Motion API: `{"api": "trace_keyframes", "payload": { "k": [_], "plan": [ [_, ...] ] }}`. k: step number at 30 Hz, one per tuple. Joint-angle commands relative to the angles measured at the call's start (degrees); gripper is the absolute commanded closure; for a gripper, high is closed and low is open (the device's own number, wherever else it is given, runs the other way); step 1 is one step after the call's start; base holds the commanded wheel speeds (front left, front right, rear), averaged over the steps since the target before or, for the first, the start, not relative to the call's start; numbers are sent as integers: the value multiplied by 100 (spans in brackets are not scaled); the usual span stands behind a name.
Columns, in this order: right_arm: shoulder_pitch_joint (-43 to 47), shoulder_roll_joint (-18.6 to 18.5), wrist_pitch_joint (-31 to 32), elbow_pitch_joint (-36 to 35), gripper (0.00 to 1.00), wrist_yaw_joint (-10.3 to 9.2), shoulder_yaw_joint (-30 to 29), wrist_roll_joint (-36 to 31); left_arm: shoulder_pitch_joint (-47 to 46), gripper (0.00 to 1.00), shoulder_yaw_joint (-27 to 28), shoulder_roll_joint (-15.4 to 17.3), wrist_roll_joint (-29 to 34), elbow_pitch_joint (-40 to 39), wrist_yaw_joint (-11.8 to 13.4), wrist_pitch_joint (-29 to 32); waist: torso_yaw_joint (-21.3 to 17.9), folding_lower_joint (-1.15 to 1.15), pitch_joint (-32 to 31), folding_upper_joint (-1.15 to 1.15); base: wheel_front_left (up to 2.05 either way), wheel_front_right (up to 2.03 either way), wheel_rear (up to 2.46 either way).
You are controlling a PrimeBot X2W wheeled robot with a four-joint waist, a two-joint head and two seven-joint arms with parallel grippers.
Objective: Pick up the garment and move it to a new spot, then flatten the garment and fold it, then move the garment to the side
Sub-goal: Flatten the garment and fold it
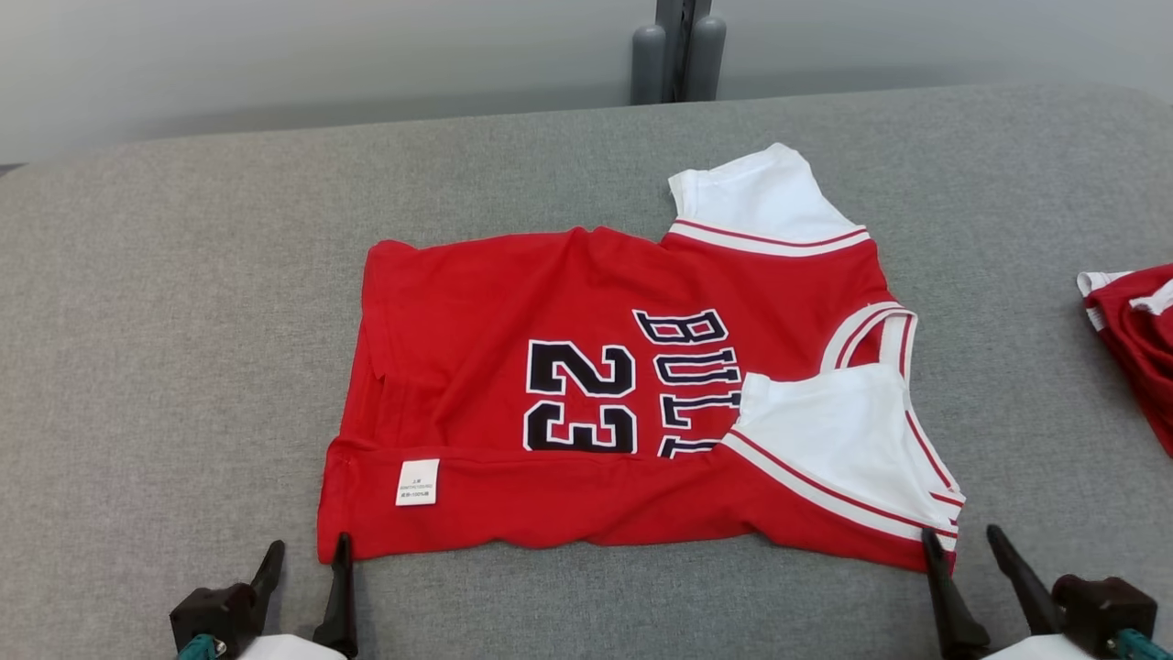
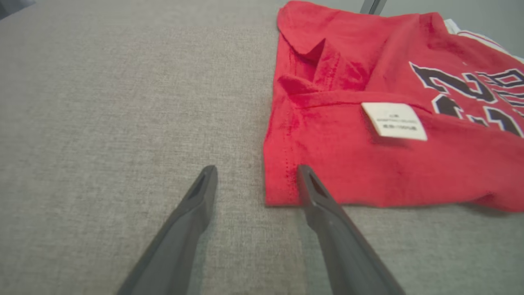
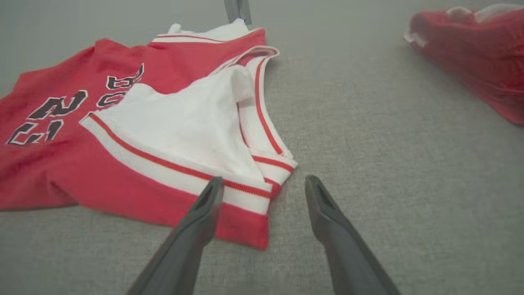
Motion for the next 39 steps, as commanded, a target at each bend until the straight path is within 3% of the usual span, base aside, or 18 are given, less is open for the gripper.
{"api": "trace_keyframes", "payload": {
  "k": [1,12,13,14,15,16,27,39],
  "plan": [
    [-106,-2,-49,144,0,2,39,81,-162,0,13,-11,-68,116,-64,-4,19,0,68,0,0,0,0],
    [-639,-113,-70,1210,0,2,670,744,-696,0,-89,-28,-311,1087,-487,295,0,0,229,0,0,0,0],
    [-686,-148,-74,1256,16,2,728,805,-739,7,-95,-32,-336,1132,-525,309,-2,0,240,0,0,0,0],
    [-733,-169,-54,1294,53,2,827,892,-770,60,-115,-26,-331,1177,-558,328,-6,0,250,0,0,0,0],
    [-777,-199,-30,1323,65,2,906,979,-795,98,-145,-27,-334,1232,-610,374,-9,0,259,0,0,0,0],
    [-813,-237,-28,1343,100,2,964,1042,-820,100,-163,-25,-337,1261,-638,361,-11,0,267,0,0,0,0],
    [-791,-628,-113,1123,100,-18,999,1458,-832,100,-199,141,-228,1028,-632,175,67,0,185,0,0,0,0],
    [143,-796,442,341,100,-12,584,1340,400,100,-36,423,-423,-292,-146,510,136,0,-321,0,0,0,0]
  ]
}}
